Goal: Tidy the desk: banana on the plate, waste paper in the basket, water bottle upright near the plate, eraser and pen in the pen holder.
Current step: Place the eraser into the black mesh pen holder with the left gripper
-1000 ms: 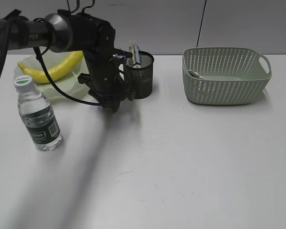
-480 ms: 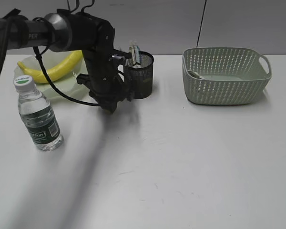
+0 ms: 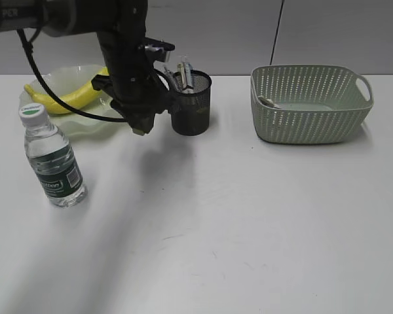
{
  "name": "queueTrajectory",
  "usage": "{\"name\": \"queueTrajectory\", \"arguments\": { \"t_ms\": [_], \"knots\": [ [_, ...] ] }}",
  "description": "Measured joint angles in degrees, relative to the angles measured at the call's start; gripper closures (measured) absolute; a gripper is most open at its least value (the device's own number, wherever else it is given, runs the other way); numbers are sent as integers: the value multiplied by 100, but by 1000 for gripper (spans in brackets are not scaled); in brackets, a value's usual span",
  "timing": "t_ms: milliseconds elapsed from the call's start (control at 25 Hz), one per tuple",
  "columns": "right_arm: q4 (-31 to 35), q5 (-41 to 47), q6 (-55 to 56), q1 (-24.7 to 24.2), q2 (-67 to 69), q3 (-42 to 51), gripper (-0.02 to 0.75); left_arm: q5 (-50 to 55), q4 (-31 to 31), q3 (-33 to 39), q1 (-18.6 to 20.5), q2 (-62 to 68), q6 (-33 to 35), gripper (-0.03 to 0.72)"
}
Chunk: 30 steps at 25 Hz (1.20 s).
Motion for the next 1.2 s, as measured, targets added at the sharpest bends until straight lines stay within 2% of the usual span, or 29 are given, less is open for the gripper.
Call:
{"name": "queueTrajectory", "arguments": {
  "t_ms": [240,440,680,1200],
  "knots": [
    [0,0,0,0,0,0,225,-76,-111,0,0,-555,0,496],
    [0,0,0,0,0,0,225,-888,-401,0,0,-873,0,496],
    [0,0,-7,0,0,0,225,-1922,-980,0,0,-846,0,496],
    [-4,0,-7,0,0,0,226,-3128,-1449,0,-5,-217,-14,496]
  ]
}}
